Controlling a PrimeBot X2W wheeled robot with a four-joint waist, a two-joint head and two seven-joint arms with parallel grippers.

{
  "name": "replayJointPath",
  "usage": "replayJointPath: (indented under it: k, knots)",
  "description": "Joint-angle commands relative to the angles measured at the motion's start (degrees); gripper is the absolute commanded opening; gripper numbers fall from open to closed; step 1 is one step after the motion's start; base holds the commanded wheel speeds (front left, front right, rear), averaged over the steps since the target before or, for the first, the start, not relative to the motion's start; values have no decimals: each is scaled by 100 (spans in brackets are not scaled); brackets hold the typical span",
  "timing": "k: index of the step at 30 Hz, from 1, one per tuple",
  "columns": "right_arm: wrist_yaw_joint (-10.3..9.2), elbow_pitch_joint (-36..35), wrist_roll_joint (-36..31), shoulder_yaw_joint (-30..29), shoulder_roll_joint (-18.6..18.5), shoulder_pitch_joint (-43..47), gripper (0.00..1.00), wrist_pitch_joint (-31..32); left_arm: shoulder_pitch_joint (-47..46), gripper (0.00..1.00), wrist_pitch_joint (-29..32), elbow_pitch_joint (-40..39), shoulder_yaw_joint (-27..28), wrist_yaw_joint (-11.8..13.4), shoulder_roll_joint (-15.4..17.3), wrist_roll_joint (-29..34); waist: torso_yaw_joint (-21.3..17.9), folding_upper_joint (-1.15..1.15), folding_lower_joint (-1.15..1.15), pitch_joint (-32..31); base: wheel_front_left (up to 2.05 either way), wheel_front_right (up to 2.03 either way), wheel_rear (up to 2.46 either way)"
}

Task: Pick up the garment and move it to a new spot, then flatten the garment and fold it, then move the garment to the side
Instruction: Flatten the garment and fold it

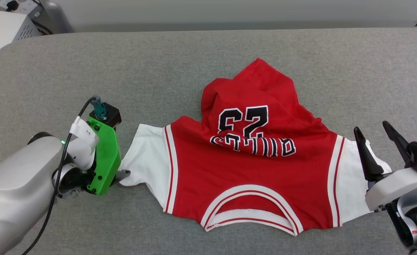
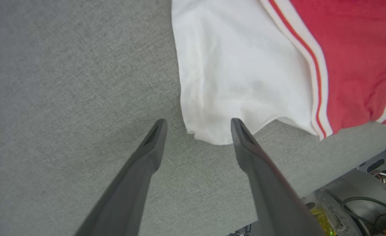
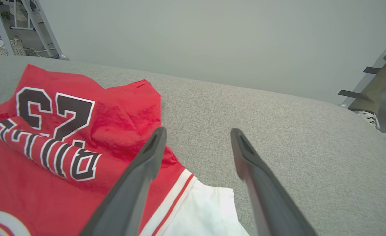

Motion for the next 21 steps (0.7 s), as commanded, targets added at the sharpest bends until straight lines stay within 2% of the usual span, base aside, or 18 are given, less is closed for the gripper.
replayJointPath:
  k: [1, 14, 15, 16, 21]
  knots:
    - [-3, -12, 65, 5, -35, -84, 100, 21, 111, 100, 23, 54, -31, 26, -35, -3, -50, 0, 0, 44, 0, 0, 0]
    - [-3, -30, 85, 37, -126, -164, 100, 73, 525, 100, -62, 637, -235, -50, -377, 100, -198, 0, 0, 204, 0, 0, 0]
    - [-3, -28, 86, 37, -133, -166, 100, 77, 547, 39, -100, 673, -244, -59, -406, 112, -198, 0, 0, 196, 0, 0, 0]
    - [-3, -23, 88, 36, -139, -165, 100, 82, 569, 0, -183, 719, -248, -69, -439, 124, -196, 0, 0, 174, 0, 0, 0]
    - [-3, -12, 96, -45, -176, -120, 100, 95, 593, 0, -878, 825, -76, -94, -453, 136, -152, 0, 0, -22, 0, 0, 0]
